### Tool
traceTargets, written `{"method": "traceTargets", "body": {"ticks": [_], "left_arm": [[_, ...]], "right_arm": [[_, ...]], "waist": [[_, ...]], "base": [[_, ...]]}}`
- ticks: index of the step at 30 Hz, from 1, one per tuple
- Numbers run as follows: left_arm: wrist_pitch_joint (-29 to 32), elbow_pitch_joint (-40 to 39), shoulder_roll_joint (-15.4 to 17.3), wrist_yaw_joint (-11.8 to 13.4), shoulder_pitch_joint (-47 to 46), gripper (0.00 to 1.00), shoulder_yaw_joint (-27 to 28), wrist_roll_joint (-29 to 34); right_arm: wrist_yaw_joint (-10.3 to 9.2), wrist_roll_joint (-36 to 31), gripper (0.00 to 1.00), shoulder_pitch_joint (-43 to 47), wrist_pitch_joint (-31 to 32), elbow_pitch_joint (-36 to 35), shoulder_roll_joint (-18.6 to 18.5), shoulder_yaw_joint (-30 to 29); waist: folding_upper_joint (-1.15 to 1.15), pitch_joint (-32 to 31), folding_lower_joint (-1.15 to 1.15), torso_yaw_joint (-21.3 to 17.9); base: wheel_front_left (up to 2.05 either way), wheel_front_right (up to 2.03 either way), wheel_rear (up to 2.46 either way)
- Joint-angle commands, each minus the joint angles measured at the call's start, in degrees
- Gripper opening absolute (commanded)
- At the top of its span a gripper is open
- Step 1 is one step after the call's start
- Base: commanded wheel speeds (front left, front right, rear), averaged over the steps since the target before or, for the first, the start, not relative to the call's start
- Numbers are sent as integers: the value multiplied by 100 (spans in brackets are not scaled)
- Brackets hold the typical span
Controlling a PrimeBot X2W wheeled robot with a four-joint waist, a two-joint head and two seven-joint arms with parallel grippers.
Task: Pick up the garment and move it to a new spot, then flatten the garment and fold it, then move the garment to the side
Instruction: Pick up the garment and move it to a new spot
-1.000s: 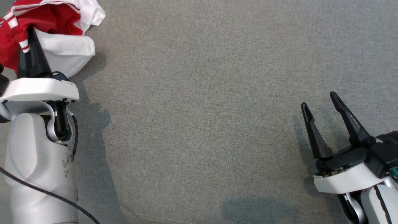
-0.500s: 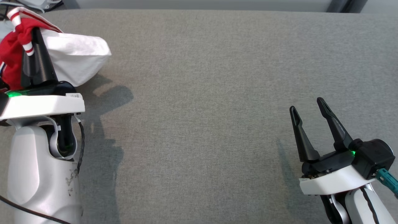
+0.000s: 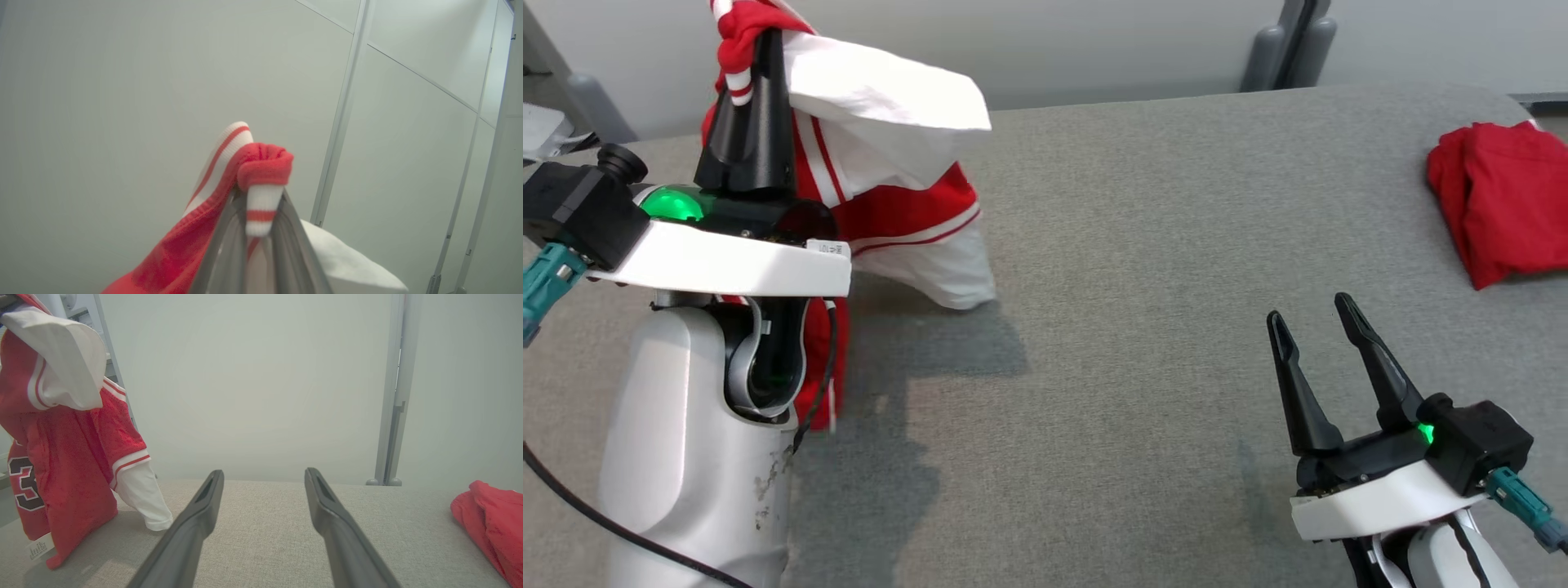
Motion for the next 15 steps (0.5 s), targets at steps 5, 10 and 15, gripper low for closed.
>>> {"method": "traceTargets", "body": {"ticks": [5, 10, 15], "left_arm": [[205, -421, 123, -18, -144, 0, -252, -271], [271, -551, 110, 46, -253, 0, -626, -515], [158, -629, 106, 255, -507, 0, -1049, -759]], "right_arm": [[0, 60, 100, 53, -35, -127, 79, 71], [0, 63, 100, 52, -35, -131, 114, 71], [0, 65, 100, 37, -35, -129, 140, 65]], "waist": [[0, -128, 0, -400], [0, -143, 0, -584], [0, -168, 0, -790]], "base": [[0, 0, 0], [0, 0, 0], [0, 0, 0]]}}
